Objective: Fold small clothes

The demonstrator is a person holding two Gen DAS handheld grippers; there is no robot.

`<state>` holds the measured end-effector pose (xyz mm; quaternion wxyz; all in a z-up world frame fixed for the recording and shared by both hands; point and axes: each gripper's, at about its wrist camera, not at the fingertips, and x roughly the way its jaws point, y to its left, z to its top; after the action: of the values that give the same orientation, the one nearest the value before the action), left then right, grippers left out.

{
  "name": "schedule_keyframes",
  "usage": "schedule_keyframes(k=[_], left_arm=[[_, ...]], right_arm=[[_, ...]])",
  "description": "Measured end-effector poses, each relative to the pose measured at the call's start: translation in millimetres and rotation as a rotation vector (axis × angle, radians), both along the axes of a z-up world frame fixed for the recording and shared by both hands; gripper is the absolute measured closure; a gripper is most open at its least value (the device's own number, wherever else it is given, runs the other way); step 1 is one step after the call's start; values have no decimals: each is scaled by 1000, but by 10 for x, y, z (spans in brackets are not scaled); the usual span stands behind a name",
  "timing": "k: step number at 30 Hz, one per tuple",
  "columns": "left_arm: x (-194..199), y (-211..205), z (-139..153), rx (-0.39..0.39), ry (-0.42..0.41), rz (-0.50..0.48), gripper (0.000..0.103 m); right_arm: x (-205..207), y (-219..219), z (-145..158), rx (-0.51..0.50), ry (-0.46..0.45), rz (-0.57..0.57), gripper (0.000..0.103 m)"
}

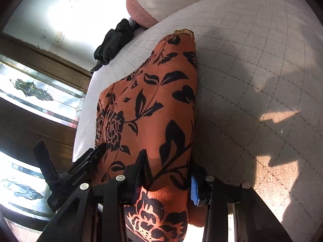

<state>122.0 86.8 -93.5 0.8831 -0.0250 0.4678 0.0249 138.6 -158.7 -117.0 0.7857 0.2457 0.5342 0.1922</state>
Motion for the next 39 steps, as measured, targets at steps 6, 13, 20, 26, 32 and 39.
schedule_keyframes(k=[6, 13, 20, 26, 32, 39], left_arm=[[-28, 83, -42, -47, -6, -3, 19], [-37, 160, -80, -77, -11, 0, 16], [-28, 257, -123, -107, -8, 5, 14], [-21, 305, -158, -122, -9, 2, 14], [12, 289, -200, -121, -12, -2, 14], [8, 260, -215, -114, -20, 7, 13]], right_arm=[[-30, -110, -6, 69, -2, -33, 32], [336, -273, -60, 145, 17, -125, 26], [395, 92, 77, -84, -44, -7, 65], [418, -117, 37, 13, -36, -64, 32], [850, -211, -139, 37, 40, -121, 49], [617, 143, 257, -321, -101, -20, 35]])
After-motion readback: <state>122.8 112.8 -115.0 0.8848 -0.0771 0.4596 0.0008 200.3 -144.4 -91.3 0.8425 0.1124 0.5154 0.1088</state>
